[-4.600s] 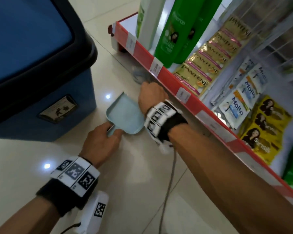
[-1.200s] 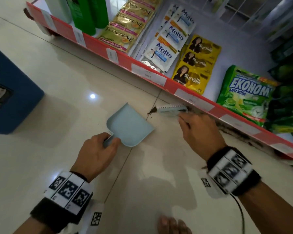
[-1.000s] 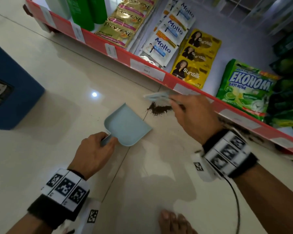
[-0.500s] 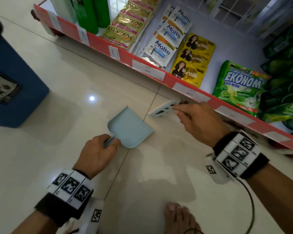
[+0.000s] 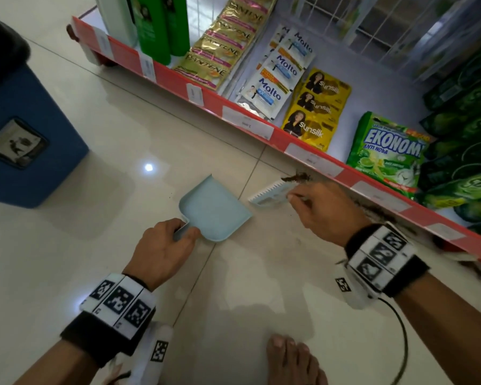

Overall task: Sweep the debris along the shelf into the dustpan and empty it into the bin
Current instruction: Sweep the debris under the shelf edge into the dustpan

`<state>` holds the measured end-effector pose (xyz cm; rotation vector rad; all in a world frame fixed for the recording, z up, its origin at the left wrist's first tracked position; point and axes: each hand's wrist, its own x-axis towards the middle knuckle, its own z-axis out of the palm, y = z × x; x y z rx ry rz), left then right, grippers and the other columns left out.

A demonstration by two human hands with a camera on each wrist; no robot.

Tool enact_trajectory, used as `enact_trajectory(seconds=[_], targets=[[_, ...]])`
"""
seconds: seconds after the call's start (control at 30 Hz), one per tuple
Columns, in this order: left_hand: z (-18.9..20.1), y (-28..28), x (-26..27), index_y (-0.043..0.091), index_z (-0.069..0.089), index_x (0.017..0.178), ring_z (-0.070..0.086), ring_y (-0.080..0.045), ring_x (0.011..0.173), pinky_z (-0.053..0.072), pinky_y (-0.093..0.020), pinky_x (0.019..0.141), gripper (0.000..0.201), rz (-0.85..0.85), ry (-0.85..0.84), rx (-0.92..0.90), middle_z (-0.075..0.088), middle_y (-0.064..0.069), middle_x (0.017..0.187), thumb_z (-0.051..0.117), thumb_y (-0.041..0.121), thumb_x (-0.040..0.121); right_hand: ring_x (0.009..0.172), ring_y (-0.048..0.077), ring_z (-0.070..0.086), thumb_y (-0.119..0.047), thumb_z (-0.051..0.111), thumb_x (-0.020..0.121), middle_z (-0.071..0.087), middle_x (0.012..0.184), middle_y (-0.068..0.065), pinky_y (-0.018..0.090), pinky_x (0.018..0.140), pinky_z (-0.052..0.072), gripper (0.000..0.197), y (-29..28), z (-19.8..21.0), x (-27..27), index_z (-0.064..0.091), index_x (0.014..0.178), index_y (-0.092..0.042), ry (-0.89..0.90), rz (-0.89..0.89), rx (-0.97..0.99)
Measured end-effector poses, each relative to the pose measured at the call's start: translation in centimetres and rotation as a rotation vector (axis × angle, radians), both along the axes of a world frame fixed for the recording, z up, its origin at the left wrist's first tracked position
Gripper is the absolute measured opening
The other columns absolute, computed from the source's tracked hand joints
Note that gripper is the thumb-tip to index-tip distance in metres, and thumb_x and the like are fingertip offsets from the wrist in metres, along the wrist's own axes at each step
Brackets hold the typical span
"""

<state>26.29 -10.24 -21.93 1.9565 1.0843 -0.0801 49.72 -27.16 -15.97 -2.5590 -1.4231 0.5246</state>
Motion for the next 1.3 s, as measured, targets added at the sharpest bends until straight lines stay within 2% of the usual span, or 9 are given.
enact_trajectory(seconds=[0.23,0.43,0.6,0.73,0.87,1.03,1.17,1.23,1.3], targets=[[-0.1,-1.0,0.7,0.010,0.046,0.063,0.037,-0.012,0.048,0.031,-0.026,0.049,0.042,-0.043,-0.006,-0.010,0.043,0.005,0.051,0.053,0.041,0.090,0.063,0.020,0.060,-0.022,0.043,0.102,0.067,0.074,0.007,0.034,0.059,0.048,0.029,4.6,2.5,0.1,0.069,0.105,-0.009,0.006,0.112,0.238],[-0.3,-1.0,-0.5,0.001,0.053,0.071,0.039,-0.012,0.048,0.031,-0.026,0.048,0.050,-0.046,0.018,0.030,0.045,0.003,0.053,0.051,0.045,0.092,0.092,0.025,0.067,-0.022,0.039,0.103,0.070,0.106,0.009,0.041,0.084,0.055,0.040,10.0,1.9,0.0,0.045,0.141,-0.010,-0.243,0.232,0.079],[-0.2,-0.7,-1.3,0.008,0.049,0.065,0.039,-0.012,0.048,0.030,-0.026,0.049,0.048,-0.035,0.029,0.038,0.044,0.003,0.053,0.050,0.047,0.092,0.098,0.026,0.068,-0.015,0.047,0.100,0.068,0.117,0.011,0.039,0.085,0.058,0.036,9.1,1.7,0.1,0.050,0.135,-0.012,-0.230,0.233,0.051],[-0.1,-0.9,-1.0,0.002,0.053,0.069,0.039,-0.012,0.049,0.031,-0.026,0.049,0.049,-0.050,0.027,0.034,0.045,0.002,0.054,0.051,0.045,0.092,0.082,0.027,0.065,-0.005,0.046,0.098,0.062,0.088,0.005,0.033,0.068,0.050,0.023,7.9,1.0,0.2,0.060,0.113,-0.014,-0.276,0.246,-0.030],[0.2,-1.2,-0.5,0.002,0.053,0.069,0.039,-0.012,0.047,0.031,-0.026,0.048,0.047,-0.079,0.018,0.039,0.045,0.003,0.052,0.051,0.043,0.092,0.079,0.026,0.056,-0.003,0.042,0.098,0.057,0.094,0.006,0.034,0.064,0.043,0.041,6.0,0.5,0.2,0.057,0.133,-0.018,-0.266,0.303,-0.113],[0.3,-1.1,-0.7,0.008,0.048,0.064,0.037,-0.012,0.047,0.029,-0.026,0.047,0.043,-0.085,0.034,0.017,0.044,0.003,0.052,0.052,0.041,0.091,0.082,0.023,0.057,-0.011,0.044,0.100,0.054,0.087,0.002,0.025,0.065,0.034,0.035,0.9,0.3,1.6,0.062,0.129,-0.020,-0.217,0.299,-0.159],[0.1,-1.0,-0.7,0.002,0.054,0.070,0.040,-0.012,0.048,0.030,-0.026,0.048,0.046,-0.081,0.047,0.021,0.047,0.002,0.053,0.051,0.043,0.091,0.064,0.002,0.044,-0.026,0.059,0.096,0.046,0.072,-0.015,0.009,0.055,0.024,0.021,-1.0,1.2,2.3,0.072,0.111,-0.018,-0.051,0.286,-0.077],[0.1,-0.9,-0.7,0.000,0.058,0.075,0.041,-0.013,0.049,0.031,-0.027,0.048,0.048,-0.083,0.048,0.019,0.048,0.001,0.054,0.051,0.044,0.091,0.061,0.001,0.043,-0.026,0.059,0.097,0.045,0.067,-0.016,0.009,0.057,0.027,0.019,-0.5,1.4,2.2,0.074,0.105,-0.018,-0.004,0.290,0.015],[0.1,-1.0,-0.5,-0.001,0.060,0.077,0.042,-0.014,0.050,0.032,-0.027,0.048,0.049,-0.093,0.052,0.021,0.049,0.000,0.055,0.050,0.046,0.091,0.065,0.012,0.047,-0.023,0.056,0.098,0.047,0.069,-0.008,0.020,0.060,0.026,0.020,0.7,1.4,1.9,0.073,0.105,-0.014,-0.040,0.282,0.101]])
